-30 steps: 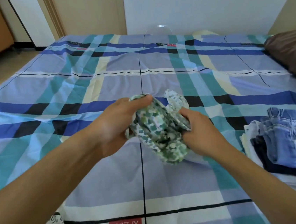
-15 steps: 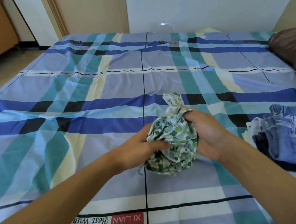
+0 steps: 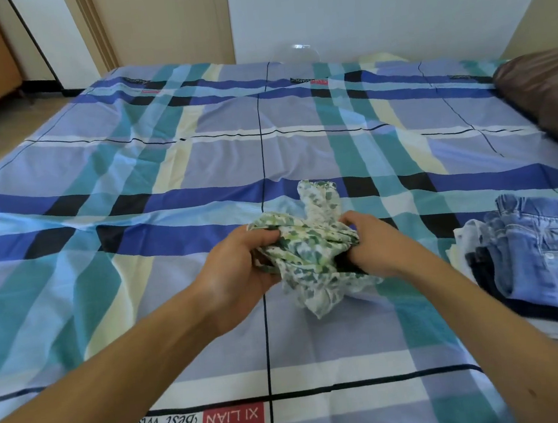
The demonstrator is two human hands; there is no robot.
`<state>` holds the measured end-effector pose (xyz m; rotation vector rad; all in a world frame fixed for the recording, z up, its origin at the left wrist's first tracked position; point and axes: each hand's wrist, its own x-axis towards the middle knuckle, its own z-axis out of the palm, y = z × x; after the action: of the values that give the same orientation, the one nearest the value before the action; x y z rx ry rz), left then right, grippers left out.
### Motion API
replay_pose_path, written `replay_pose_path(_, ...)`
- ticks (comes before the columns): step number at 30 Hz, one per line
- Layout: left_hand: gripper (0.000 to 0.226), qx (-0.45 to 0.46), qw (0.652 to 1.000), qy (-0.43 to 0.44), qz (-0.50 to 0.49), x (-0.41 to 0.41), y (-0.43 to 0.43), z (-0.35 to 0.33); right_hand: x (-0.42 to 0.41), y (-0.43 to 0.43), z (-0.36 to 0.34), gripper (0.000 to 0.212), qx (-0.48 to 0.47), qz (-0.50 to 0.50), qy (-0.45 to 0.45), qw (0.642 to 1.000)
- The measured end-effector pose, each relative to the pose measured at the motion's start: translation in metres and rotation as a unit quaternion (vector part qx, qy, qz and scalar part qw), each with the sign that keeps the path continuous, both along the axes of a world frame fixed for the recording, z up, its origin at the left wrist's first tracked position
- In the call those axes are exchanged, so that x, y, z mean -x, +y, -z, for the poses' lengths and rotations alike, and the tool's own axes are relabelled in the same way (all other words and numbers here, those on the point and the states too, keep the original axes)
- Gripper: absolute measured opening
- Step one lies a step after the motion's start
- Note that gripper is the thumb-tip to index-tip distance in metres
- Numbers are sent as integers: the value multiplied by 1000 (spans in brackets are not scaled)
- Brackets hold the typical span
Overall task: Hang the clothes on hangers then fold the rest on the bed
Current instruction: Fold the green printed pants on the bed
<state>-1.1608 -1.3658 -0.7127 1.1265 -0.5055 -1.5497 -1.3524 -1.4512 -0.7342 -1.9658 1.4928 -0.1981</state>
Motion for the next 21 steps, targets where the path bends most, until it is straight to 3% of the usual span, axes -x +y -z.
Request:
replay_pose_path(3,40,-17,993,97,69,2,8,0,-9,-5,14,31,18,19,-57,998)
replay_pose_path(7,44,-5,988,95,122,-6,9,6,-14,4,7,39,32,18,-145,989)
replay_pose_path(9,43,7,988,30,150,-10,10,9,-14,10,1,42,-56,30,-215,975)
replay_pose_path(11,57,54,971,-125,198,-15,10,18,-16,18,-7,48,-166,67,-316,932)
replay_pose_path(13,71,77,937,-280,193,-16,8,26,-18,21,-11,43,-219,88,-380,894)
replay_pose_path(16,94,86,921,-326,197,-19,6,35,-20,26,-15,29,-238,72,-412,877)
replay_pose_path(19,74,33,918,-267,291,-19,9,35,-19,36,-20,29,-275,34,-419,864)
replay_pose_path(21,44,12,924,-260,280,-14,8,33,-18,37,-24,28,-232,3,-373,898)
